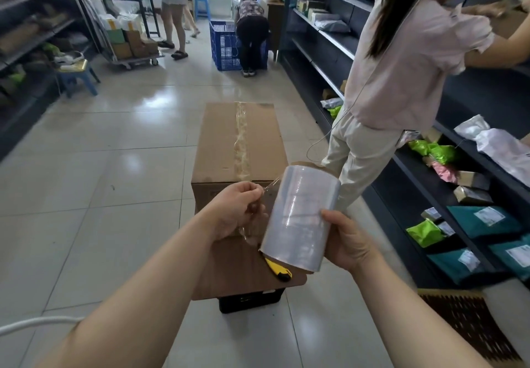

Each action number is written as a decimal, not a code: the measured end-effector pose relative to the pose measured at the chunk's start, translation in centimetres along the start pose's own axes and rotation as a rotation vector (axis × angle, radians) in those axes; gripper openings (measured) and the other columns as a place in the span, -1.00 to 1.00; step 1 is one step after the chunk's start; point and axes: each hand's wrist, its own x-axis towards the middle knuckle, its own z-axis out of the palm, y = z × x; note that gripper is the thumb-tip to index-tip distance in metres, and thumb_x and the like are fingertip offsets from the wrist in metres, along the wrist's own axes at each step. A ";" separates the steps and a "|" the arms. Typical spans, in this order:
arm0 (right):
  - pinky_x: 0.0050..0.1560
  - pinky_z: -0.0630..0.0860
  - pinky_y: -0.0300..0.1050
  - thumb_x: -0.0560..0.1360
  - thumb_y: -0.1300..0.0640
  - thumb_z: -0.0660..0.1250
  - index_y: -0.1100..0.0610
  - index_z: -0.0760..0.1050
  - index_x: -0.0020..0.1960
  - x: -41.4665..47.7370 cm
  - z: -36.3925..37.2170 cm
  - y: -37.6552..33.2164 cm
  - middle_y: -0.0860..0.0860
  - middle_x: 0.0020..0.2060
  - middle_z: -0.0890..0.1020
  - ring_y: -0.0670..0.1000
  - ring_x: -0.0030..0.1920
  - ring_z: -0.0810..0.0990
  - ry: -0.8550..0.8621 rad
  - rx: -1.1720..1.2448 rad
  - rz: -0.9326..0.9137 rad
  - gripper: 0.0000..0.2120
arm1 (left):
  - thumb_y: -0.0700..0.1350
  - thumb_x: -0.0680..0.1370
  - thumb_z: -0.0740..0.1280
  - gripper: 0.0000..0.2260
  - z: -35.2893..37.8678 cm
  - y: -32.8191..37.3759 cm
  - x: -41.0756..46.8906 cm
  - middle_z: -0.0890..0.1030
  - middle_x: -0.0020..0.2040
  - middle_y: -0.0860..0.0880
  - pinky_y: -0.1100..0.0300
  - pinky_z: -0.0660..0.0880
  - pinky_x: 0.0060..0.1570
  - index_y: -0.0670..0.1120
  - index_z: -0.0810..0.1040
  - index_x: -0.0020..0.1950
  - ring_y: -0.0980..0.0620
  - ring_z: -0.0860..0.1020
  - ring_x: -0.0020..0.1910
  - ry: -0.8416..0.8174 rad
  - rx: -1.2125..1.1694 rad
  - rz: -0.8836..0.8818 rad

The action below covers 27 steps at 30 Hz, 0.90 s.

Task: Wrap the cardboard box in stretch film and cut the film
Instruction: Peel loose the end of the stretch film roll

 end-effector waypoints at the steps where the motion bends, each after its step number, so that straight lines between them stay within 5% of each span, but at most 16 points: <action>1: -0.01 0.62 0.10 -0.02 0.06 0.68 0.18 0.61 0.13 0.0 -0.1 0.1 0.17 0.03 0.67 0.16 0.01 0.68 0.022 0.018 0.005 -0.27 | -0.21 0.63 0.19 -0.82 -0.1 0.1 0.0 0.46 -0.30 -0.06 0.18 0.56 -0.28 -0.14 0.48 -0.15 0.06 0.49 -0.35 0.005 0.008 0.007; 7: 0.08 0.60 0.14 -0.11 -0.02 0.69 0.14 0.55 0.14 0.4 -0.4 -0.2 0.14 0.01 0.68 0.14 0.02 0.67 0.144 -0.123 0.019 -0.14 | -0.25 0.62 0.15 -0.83 -1.0 -0.1 0.8 0.53 -0.35 -0.10 0.16 0.49 -0.40 -0.17 0.42 -0.16 0.00 0.48 -0.42 0.023 -0.139 0.004; 9: 0.15 0.56 0.16 -0.08 -0.02 0.69 0.14 0.54 0.17 0.5 -0.5 -0.2 0.15 0.04 0.67 0.15 0.06 0.64 0.127 -0.162 0.020 -0.15 | -0.14 0.60 0.18 -0.85 -1.0 -0.1 1.1 0.52 -0.37 -0.10 0.16 0.52 -0.40 -0.17 0.43 -0.12 -0.02 0.47 -0.42 -0.004 -0.128 -0.092; 13: 0.10 0.60 0.07 0.10 0.11 0.58 0.16 0.54 0.19 0.7 -0.7 -0.2 0.16 0.06 0.66 0.12 0.03 0.66 0.077 -0.187 0.037 -0.33 | 0.18 0.55 0.24 -0.54 -0.6 -0.2 1.8 0.46 -0.34 -0.08 0.18 0.54 -0.43 -0.23 0.53 0.07 0.01 0.46 -0.40 -0.048 0.067 -0.221; 17: 0.09 0.59 0.01 0.21 0.12 0.47 0.15 0.56 0.18 0.9 -0.9 -0.3 0.14 0.06 0.66 0.10 0.03 0.65 0.038 -0.228 0.030 -0.46 | 0.13 0.58 0.24 -0.64 -0.3 -0.5 2.5 0.41 -0.40 -0.03 0.16 0.54 -0.33 -0.17 0.57 -0.07 0.04 0.42 -0.41 -0.074 0.135 -0.255; 21: 0.10 0.60 0.03 0.14 0.09 0.59 0.12 0.60 0.16 1.1 -1.4 -0.3 0.14 0.07 0.66 0.10 0.05 0.65 -0.002 -0.210 0.032 -0.41 | 0.06 0.60 0.24 -0.70 -0.2 -1.0 2.8 0.49 -0.39 -0.03 0.16 0.54 -0.26 -0.13 0.56 -0.14 0.06 0.49 -0.42 -0.060 0.206 -0.289; 27: 0.10 0.60 0.04 0.16 0.09 0.58 0.10 0.62 0.14 1.6 -1.5 -0.9 0.13 0.06 0.66 0.10 0.04 0.66 -0.023 -0.240 0.025 -0.45 | -0.11 0.61 0.26 -0.82 -0.2 -0.6 2.4 0.55 -0.29 -0.13 0.13 0.62 -0.29 -0.21 0.55 -0.07 -0.01 0.55 -0.35 -0.216 -0.082 -0.302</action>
